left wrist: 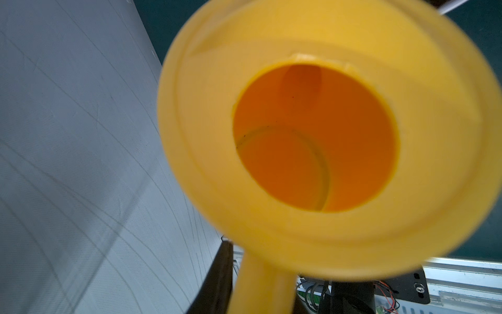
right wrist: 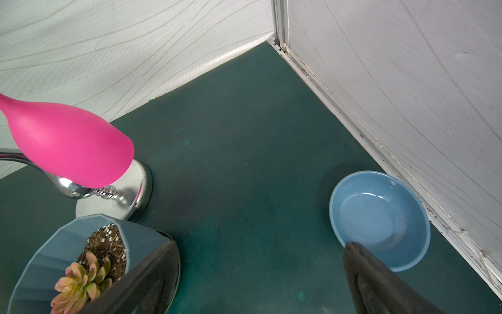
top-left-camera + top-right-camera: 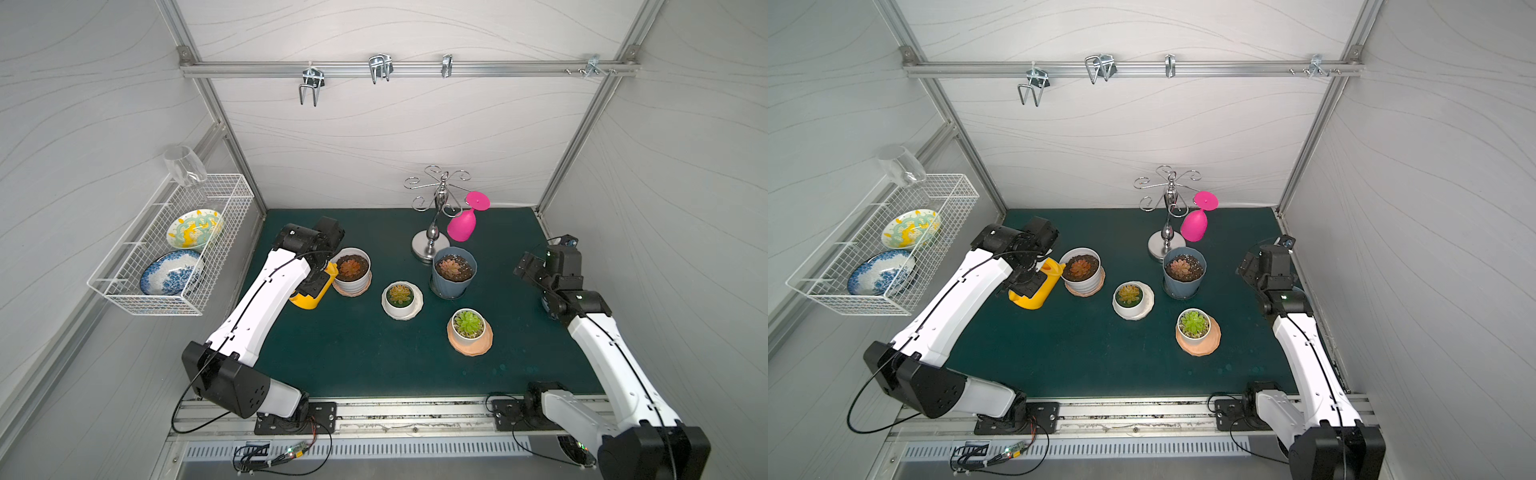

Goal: Water the succulent around the soil edge
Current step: Water the soil of the potted plant with water.

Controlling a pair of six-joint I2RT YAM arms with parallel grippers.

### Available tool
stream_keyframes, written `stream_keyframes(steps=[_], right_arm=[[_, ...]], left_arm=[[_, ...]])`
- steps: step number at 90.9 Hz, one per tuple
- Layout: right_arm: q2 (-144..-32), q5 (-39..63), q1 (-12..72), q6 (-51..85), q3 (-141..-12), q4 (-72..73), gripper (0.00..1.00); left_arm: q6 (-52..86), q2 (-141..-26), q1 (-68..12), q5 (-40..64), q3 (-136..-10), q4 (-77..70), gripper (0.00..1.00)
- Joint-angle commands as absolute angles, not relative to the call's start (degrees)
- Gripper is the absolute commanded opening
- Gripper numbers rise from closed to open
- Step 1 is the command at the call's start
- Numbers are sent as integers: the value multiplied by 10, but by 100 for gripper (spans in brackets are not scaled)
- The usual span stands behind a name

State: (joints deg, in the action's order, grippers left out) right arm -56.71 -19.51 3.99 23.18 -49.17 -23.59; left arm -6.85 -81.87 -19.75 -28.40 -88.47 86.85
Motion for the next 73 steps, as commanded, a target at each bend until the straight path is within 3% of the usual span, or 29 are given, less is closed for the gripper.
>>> stream_keyframes(steps=[1, 73], right_arm=[[-559, -198, 36, 242, -493, -230, 99], [-555, -201, 36, 244, -492, -230, 99]], left_arm=[[-64, -795, -195, -276, -879, 883, 0], [-29, -810, -283, -280, -886, 917, 0]])
